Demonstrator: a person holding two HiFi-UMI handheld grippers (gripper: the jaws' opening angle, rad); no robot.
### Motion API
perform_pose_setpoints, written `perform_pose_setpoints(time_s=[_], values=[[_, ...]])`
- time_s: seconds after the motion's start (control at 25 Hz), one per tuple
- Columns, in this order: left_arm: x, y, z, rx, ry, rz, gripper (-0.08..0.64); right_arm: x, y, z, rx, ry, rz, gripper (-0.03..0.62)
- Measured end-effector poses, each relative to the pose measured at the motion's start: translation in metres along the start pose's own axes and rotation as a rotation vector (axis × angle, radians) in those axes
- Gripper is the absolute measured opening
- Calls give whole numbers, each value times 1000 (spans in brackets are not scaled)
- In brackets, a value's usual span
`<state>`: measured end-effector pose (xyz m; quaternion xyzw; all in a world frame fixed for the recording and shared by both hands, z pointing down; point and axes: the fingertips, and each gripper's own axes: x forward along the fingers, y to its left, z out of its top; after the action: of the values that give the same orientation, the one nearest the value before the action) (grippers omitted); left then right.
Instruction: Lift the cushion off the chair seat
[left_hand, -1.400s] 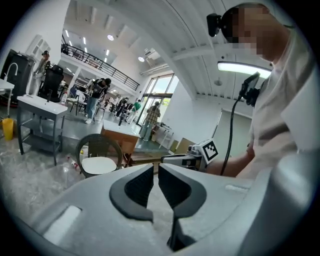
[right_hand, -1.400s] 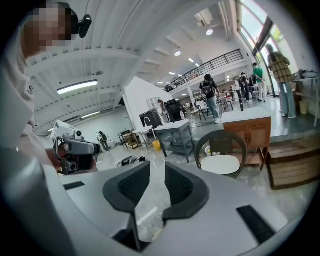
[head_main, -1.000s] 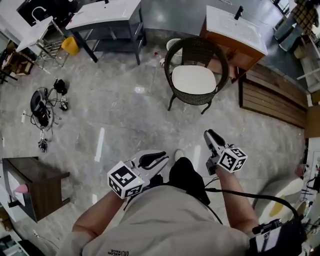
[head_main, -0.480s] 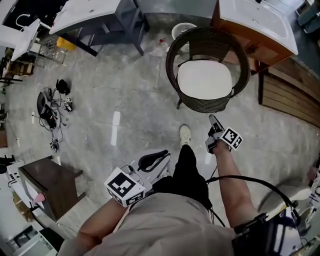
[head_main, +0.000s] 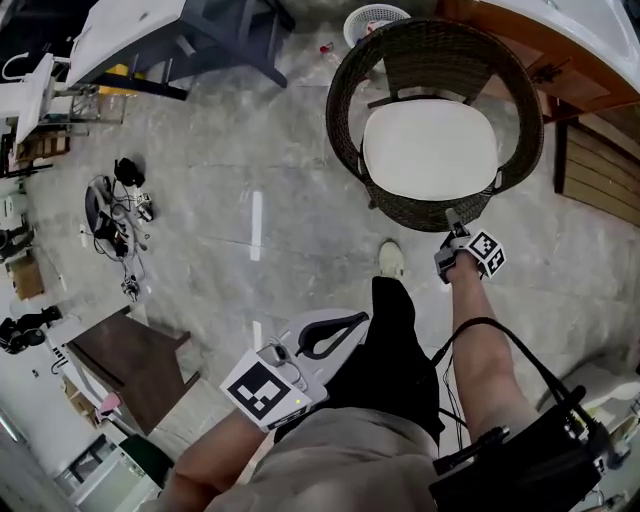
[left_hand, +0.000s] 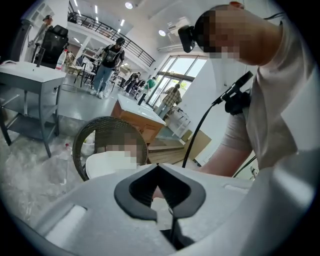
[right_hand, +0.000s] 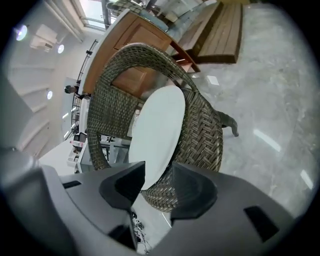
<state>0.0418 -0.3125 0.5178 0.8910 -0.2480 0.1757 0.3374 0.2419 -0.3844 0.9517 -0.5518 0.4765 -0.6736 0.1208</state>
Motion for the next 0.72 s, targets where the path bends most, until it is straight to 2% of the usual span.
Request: perform_pose_setpoints(time_s=[0.24, 0.4, 0.44, 0.52, 0.6, 0.72], values=[[24, 29, -9, -46, -8, 4, 8, 44, -26, 8, 96, -25, -31, 218], [26, 42, -12, -61, 18, 17, 8, 63, -24, 18, 135, -64, -58, 216], [26, 43, -10, -64, 15, 17, 8, 66, -25, 19, 146, -67, -70, 212], [26, 45, -7, -67, 15, 20, 8, 70, -25, 22, 168, -70, -66, 150], [24, 49, -6, -74, 20, 30, 8, 79, -21, 26, 182, -68, -39, 150], [21, 55, -10, -78, 13, 44, 8, 89, -14, 27, 140, -54, -50, 117]])
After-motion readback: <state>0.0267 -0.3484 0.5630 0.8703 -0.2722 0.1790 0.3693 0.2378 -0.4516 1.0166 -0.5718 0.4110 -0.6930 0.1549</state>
